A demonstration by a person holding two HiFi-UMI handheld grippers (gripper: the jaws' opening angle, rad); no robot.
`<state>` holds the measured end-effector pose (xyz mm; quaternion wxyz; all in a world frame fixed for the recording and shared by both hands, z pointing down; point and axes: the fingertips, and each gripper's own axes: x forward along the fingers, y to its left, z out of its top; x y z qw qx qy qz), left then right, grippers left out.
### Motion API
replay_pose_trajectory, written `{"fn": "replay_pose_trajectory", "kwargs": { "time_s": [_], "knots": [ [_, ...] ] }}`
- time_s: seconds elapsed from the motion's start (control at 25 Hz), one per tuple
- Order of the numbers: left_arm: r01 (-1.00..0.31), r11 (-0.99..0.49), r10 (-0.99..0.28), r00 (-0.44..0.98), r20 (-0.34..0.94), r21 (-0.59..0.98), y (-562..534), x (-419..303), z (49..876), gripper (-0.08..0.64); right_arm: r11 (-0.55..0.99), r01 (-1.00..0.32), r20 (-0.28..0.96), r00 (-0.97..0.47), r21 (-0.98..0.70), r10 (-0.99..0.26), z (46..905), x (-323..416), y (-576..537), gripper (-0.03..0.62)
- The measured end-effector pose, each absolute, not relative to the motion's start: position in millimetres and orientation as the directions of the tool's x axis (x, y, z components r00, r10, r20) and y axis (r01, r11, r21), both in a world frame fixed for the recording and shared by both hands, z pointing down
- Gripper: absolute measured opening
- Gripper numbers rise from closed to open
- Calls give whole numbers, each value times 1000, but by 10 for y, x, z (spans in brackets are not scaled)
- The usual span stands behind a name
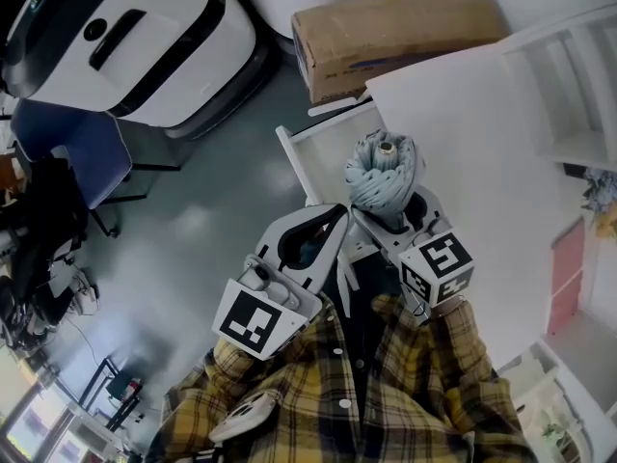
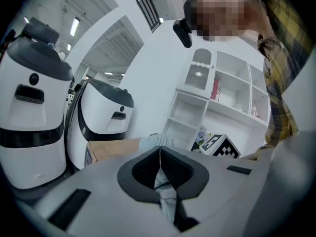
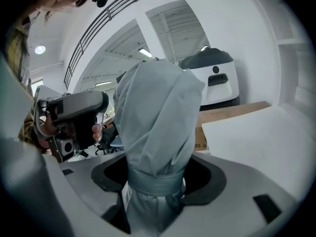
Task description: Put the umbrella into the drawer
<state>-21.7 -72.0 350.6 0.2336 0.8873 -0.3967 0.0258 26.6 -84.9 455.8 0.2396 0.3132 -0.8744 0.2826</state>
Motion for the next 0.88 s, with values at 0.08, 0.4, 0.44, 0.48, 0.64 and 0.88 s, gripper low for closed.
{"fn": "replay_pose_trajectory", "kwargs": {
  "time_s": [0.08,0.4,0.44,0.48,0.64,0.88],
  "knots": [
    [-714,-574,-685,687,242,401,-712,-236,3589,23,637,-684,606,-687,-354,-401,4692,224,-864,314],
    [-716,-555,-673,686,278,424,-686,-333,3864,23,600,-703,659,-662,-382,-356,5244,134,-815,314],
    [-715,-557,-669,688,282,423,-685,-342,3891,23,591,-710,667,-656,-384,-354,5313,131,-808,314],
    [-714,-559,-666,689,285,420,-686,-349,3918,23,582,-717,675,-648,-384,-353,5383,131,-806,314],
    [-715,-558,-660,690,296,421,-702,-378,4036,23,546,-742,700,-623,-388,-350,5652,116,-797,314],
    [-719,-556,-656,687,312,417,-787,-412,4200,23,492,-771,726,-598,-404,-339,5993,107,-818,314]
  ]
}}
